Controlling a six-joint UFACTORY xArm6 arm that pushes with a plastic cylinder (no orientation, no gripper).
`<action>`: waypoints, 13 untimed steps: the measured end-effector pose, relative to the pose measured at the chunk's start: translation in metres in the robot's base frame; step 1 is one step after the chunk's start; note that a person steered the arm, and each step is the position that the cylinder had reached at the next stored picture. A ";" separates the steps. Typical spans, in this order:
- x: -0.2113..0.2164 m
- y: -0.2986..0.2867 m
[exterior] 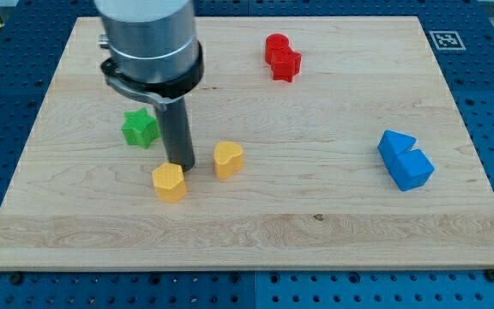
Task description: Move the green star towards left center of the board
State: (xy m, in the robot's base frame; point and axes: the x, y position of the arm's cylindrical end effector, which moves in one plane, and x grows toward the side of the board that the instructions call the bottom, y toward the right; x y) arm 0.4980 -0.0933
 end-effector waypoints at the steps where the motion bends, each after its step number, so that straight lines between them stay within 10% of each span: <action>1: -0.016 0.025; 8: -0.015 0.097; 13: -0.020 -0.047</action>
State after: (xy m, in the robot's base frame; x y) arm 0.4781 -0.1407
